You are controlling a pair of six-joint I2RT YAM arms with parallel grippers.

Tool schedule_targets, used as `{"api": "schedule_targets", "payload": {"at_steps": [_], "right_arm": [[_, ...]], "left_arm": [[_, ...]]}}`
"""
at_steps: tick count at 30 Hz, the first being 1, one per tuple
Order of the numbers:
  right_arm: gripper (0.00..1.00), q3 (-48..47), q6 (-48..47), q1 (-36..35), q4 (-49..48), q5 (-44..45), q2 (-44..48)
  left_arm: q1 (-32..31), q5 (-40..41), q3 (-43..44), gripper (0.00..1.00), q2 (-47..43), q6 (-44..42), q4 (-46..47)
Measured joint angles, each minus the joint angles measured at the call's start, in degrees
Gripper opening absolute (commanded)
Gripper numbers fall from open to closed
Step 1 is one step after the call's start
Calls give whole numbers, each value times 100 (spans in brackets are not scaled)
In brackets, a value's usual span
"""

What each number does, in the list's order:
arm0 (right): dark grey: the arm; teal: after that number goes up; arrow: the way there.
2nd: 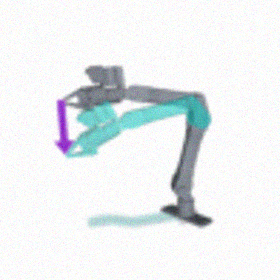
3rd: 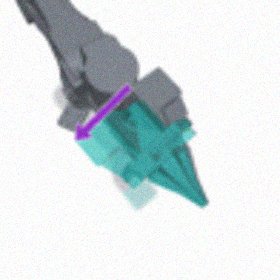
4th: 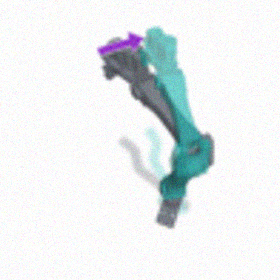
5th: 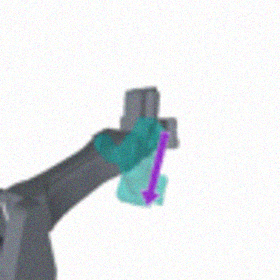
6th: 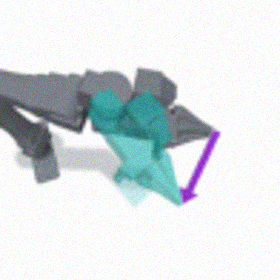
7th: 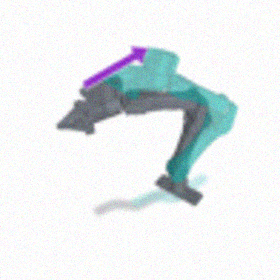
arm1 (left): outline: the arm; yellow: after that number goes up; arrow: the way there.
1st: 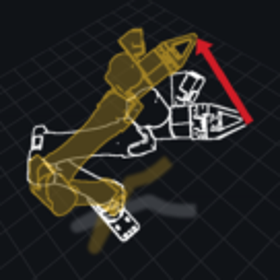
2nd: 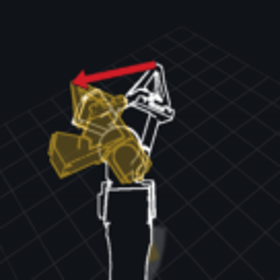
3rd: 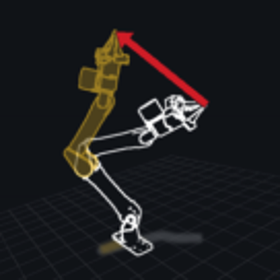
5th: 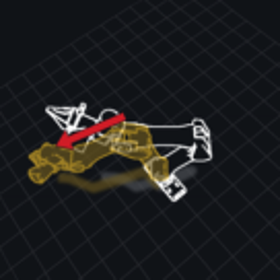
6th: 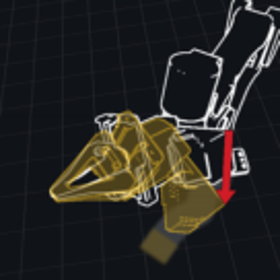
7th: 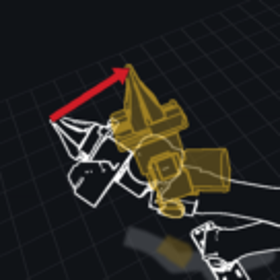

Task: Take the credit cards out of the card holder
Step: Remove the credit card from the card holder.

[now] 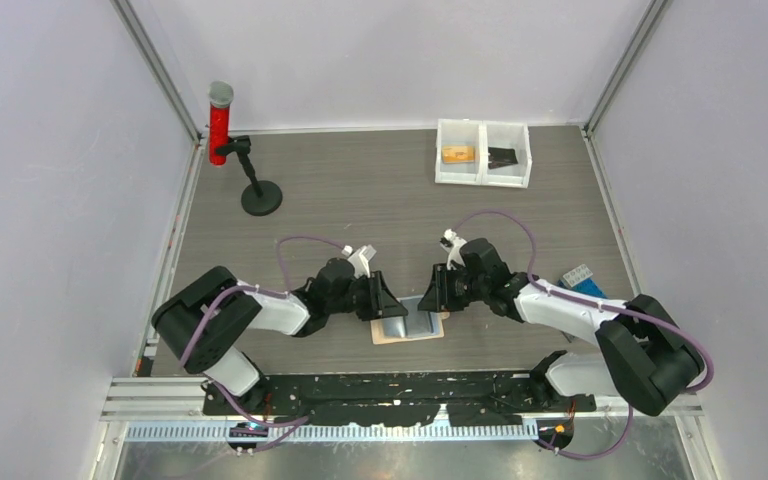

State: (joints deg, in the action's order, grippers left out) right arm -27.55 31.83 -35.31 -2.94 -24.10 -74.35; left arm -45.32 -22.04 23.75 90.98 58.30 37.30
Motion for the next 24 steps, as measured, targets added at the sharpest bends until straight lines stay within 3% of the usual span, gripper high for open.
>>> {"api": "schedule_targets", "payload": {"at_steps": [5, 11, 24], "right_arm": [[34, -55, -170, 0, 472, 269, 122], [34, -55, -195, 0, 601, 297, 105], [34, -55, -166, 0, 494, 221, -129]], "left_arm": [[0, 74, -2, 27, -461, -44, -319], [0, 155, 2, 17, -599, -184, -699], [-7, 81, 26, 9, 83, -170, -409]]}}
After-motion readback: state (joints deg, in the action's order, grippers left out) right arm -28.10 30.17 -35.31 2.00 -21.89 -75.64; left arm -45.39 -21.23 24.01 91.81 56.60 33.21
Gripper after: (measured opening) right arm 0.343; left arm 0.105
